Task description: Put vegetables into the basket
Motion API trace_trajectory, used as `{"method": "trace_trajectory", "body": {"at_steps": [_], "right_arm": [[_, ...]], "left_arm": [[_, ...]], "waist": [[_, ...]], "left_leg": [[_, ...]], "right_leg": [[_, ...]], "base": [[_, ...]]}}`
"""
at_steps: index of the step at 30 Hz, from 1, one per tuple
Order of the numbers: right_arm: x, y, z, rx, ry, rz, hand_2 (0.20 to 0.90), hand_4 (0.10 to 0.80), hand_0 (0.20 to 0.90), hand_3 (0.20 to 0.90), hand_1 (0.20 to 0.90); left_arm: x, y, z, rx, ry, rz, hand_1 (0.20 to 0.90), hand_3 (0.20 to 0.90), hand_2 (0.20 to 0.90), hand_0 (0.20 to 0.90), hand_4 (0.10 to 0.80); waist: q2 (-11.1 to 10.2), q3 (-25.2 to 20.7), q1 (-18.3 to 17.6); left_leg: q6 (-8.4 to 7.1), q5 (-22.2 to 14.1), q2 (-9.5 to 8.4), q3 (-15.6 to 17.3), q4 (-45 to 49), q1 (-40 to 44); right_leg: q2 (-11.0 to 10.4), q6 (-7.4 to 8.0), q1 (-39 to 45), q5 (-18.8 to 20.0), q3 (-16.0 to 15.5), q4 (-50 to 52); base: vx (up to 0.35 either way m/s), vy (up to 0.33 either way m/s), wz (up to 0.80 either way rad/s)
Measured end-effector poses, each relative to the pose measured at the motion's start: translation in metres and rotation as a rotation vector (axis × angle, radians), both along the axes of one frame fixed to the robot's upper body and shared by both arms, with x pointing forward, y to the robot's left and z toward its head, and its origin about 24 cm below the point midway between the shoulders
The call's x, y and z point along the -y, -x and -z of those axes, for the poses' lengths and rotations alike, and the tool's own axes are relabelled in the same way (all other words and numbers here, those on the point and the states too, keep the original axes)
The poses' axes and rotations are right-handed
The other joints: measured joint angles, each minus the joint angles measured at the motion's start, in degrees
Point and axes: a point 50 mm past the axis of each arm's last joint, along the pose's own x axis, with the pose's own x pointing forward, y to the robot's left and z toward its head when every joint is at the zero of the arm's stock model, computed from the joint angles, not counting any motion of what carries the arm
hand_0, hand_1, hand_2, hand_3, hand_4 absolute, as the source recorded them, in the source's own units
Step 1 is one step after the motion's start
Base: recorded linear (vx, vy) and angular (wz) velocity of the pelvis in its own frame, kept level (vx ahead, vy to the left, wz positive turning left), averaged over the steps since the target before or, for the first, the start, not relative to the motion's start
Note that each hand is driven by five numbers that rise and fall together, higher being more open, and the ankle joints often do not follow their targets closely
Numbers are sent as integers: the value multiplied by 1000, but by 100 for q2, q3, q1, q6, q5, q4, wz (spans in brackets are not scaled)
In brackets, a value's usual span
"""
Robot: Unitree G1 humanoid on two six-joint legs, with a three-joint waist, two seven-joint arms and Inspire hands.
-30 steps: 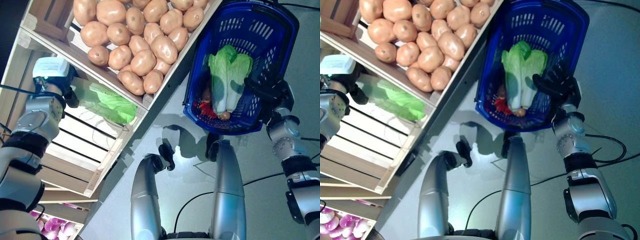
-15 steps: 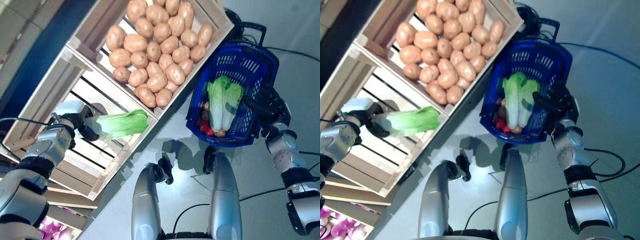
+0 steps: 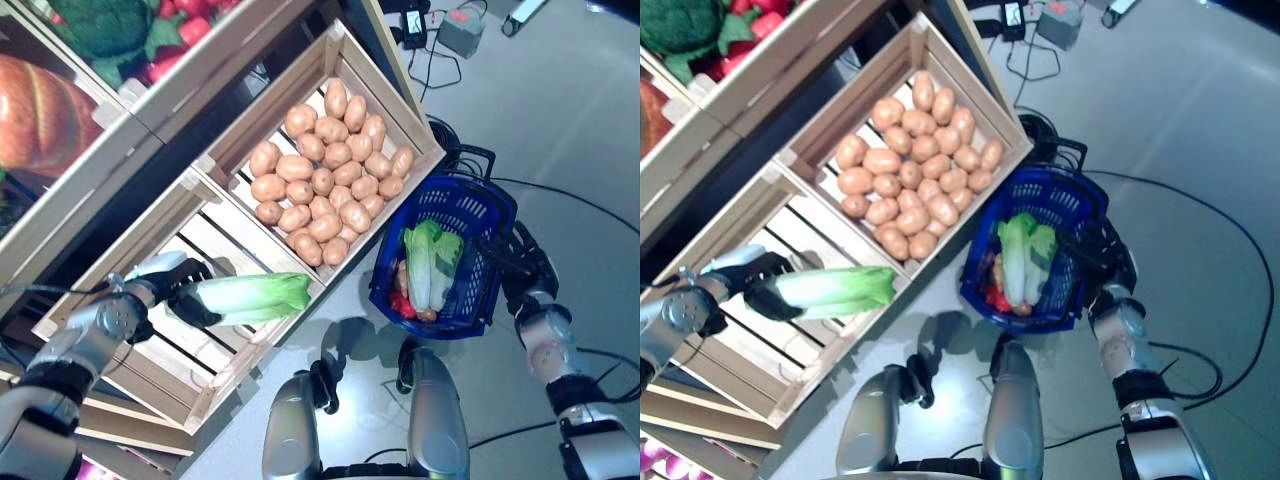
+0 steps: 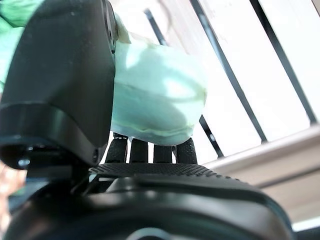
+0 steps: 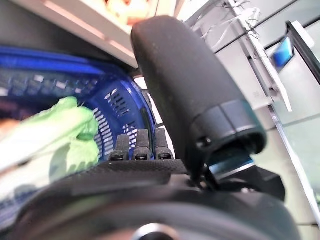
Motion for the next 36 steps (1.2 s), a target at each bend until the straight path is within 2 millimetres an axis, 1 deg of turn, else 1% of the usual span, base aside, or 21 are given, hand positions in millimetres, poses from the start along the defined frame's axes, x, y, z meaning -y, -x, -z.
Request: {"method": "trace_trajectory", "body": {"at_steps": [1,2,3,4,5,6,7,8,10,12,13,15,17,21,23,26,27,30,32,34,36], "right_arm": [[-2,6,7,-14,-9,-4,900,800,900,900,900],[-4,12,14,-29,-21,-5,900,800,900,900,900],[-6,17,21,-44,-34,-10,900,800,900,900,900],[-10,20,27,-47,-56,-15,900,800,900,900,900],[-16,25,31,-38,-87,-19,900,800,900,900,900],[-18,26,32,-38,-93,-25,900,800,900,900,900],[-24,30,36,-39,-104,-37,900,800,900,900,900],[-26,32,38,-39,-106,-46,900,800,900,900,900],[-31,37,43,-49,-101,-60,900,800,900,900,900],[-34,46,50,-71,-106,-63,900,800,900,900,900],[-37,52,55,-90,-92,-73,900,800,900,900,900],[-40,57,60,-105,-100,-79,900,800,900,900,900],[-38,64,65,-122,-102,-77,900,800,900,900,900],[-45,74,73,-124,-125,-121,900,800,900,900,900],[-54,74,71,-86,-151,-166,900,800,900,900,900],[-77,72,68,-47,-171,-272,900,800,900,900,900],[-86,71,69,-39,-190,-296,900,800,900,900,900],[-105,72,72,-32,-237,-331,900,800,900,900,900],[-111,75,74,-35,-253,-348,900,800,900,900,900],[-112,80,78,-46,-259,-355,900,800,900,900,900],[-114,84,80,-53,-261,-375,900,800,900,900,900]], "left_arm": [[5,3,3,17,29,14,300,300,300,300,400],[9,5,5,32,62,27,300,300,300,300,400],[15,6,6,56,111,37,300,300,300,300,400],[23,6,6,86,168,53,300,300,300,300,400],[36,6,6,121,255,77,300,300,300,300,400],[42,7,8,127,296,87,300,300,300,300,400],[56,8,12,130,380,111,300,300,300,300,400],[64,9,13,130,421,138,300,300,300,300,400],[77,12,16,121,498,175,300,300,300,300,400],[89,14,19,107,570,203,300,300,300,300,400],[92,17,22,101,590,208,300,300,300,300,400],[92,18,23,93,598,208,300,300,300,300,400],[93,19,25,89,611,199,300,300,300,300,400],[99,21,33,95,715,145,300,300,300,300,400],[102,22,35,101,754,129,300,300,300,300,400],[113,23,41,106,811,115,300,300,300,300,400],[118,23,44,108,846,99,300,300,300,300,400],[130,24,53,119,928,47,300,300,300,300,400],[136,25,56,120,952,33,300,300,300,300,400],[141,25,59,118,963,27,300,300,300,300,400],[142,27,62,114,968,15,300,300,300,300,400]], "waist": [[-24,-42,21],[-69,-153,79],[-118,-327,141],[-165,-432,162],[-197,-526,159],[-199,-622,156],[-194,-873,134],[-189,-973,114],[-163,-1241,79],[-109,-1451,24],[-81,-1564,-39],[-54,-1647,-66],[23,-1746,-78],[59,-1804,-71],[48,-1817,-95],[13,-1844,-145],[-12,-1861,-153],[-51,-1884,-163],[-71,-1895,-195],[-98,-1919,-195],[-122,-1937,-200]], "left_leg": [[-21,106,-37,-2,-309,214],[-39,224,-98,-3,-591,380],[-58,324,-114,13,-863,487],[-81,480,-141,12,-1193,715],[-93,666,-153,23,-1658,1071],[-108,703,-155,34,-1820,1170],[-112,788,-165,70,-2102,1359],[-118,808,-168,90,-2246,1526],[-120,811,-175,166,-2459,1734],[-121,811,-188,186,-2657,1977],[-121,811,-198,198,-2751,2079],[-121,811,-218,212,-2817,2183],[-119,813,-246,219,-2922,2237],[-114,816,-291,289,-3038,2373],[-82,888,-317,301,-3187,2396],[-53,1028,-378,308,-3427,2445],[-44,1075,-402,315,-3497,2463],[-41,1096,-429,322,-3574,2548],[-39,1097,-446,330,-3574,2562],[-27,1105,-451,334,-3574,2567],[-26,1106,-447,341,-3575,2590]], "right_leg": [[37,10,245,46,-104,-248],[71,27,380,102,-117,-450],[109,35,462,163,-142,-659],[174,29,677,263,-217,-924],[275,51,1052,410,-284,-1380],[321,71,1140,461,-284,-1540],[395,107,1331,562,-281,-1846],[439,128,1506,621,-282,-2040],[499,181,1721,706,-267,-2335],[561,225,2004,794,-264,-2650],[586,259,2140,837,-264,-2818],[596,282,2261,880,-255,-2967],[614,314,2344,965,-247,-3158],[650,357,2591,1190,-215,-3599],[670,355,2602,1276,-202,-3733],[690,365,2620,1411,-187,-3918],[693,360,2625,1454,-168,-3973],[704,386,2649,1512,-58,-4031],[695,395,2647,1528,-35,-4031],[694,394,2642,1542,4,-4032],[705,383,2629,1565,65,-4033]], "base": [[162,-40,9],[147,-22,13],[136,-19,7],[136,-21,4],[90,-15,3],[117,-2,-4],[84,11,-11],[75,15,-14],[52,15,-14],[63,17,-5],[47,12,-1],[57,13,-7],[61,4,-6],[35,-9,-6],[18,-10,-4],[5,-6,-1],[-6,-30,-4],[40,-3,-15],[18,-15,-9],[6,-24,-7],[-2,-30,-13]]}}
